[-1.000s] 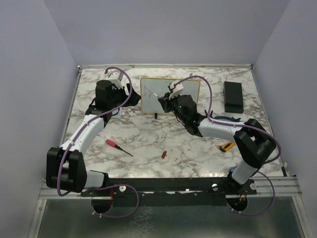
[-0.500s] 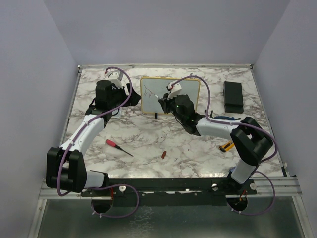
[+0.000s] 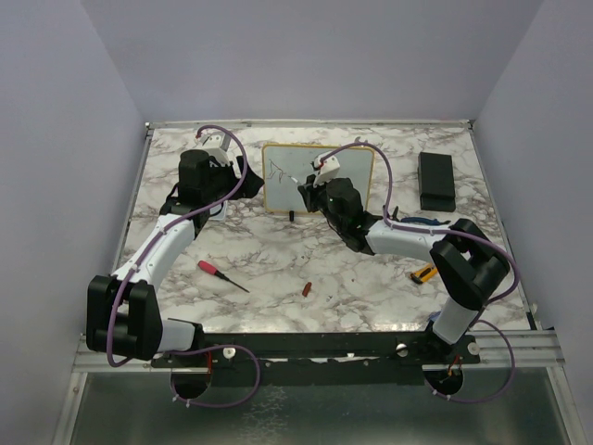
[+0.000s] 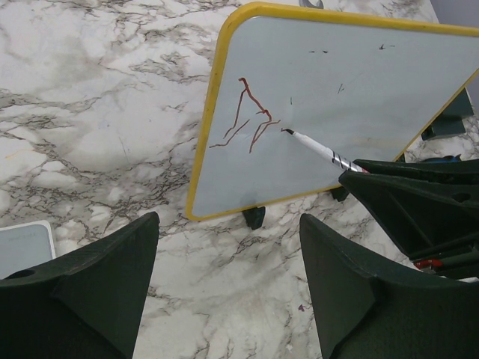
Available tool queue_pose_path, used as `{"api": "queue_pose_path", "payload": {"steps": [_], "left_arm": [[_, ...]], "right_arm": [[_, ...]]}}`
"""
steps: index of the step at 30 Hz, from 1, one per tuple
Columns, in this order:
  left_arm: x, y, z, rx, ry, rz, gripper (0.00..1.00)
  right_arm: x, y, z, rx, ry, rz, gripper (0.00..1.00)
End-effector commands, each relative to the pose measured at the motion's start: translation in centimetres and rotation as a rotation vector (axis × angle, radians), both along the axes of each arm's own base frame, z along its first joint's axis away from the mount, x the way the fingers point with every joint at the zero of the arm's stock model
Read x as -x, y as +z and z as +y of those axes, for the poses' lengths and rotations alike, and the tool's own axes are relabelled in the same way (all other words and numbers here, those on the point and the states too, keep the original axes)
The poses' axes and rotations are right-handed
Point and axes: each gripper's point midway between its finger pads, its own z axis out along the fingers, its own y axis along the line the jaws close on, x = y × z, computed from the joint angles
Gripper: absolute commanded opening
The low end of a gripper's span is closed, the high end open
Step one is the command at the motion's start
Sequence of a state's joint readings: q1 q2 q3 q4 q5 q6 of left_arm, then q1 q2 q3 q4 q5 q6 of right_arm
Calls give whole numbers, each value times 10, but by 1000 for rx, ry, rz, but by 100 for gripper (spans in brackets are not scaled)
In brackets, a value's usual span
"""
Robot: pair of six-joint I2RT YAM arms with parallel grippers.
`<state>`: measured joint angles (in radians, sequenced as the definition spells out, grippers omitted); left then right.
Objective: Write a sentence on the whiteboard
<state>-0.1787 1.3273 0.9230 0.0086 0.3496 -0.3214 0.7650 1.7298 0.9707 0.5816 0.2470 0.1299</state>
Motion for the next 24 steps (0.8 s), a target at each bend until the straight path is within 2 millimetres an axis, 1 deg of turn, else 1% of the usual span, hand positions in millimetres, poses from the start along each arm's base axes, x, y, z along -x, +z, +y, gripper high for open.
{"api": "queue_pose_path", "payload": {"steps": [1,7,12,24], "left_arm": [[4,2,-3,4,-15,-7,76],[4,2,-3,5,-16,-8,76],[5,2,-4,6,-18,-7,76],[4,1,-4,6,-20,-5,76]], "right_arm": [[-4,-1,-16,26,-79,-1,1],[-8,9,-17,22,-91,-27,1],[-9,17,-14,13,-79,-45,1],[-12,26,-7,-5,-58,-70,1]]}}
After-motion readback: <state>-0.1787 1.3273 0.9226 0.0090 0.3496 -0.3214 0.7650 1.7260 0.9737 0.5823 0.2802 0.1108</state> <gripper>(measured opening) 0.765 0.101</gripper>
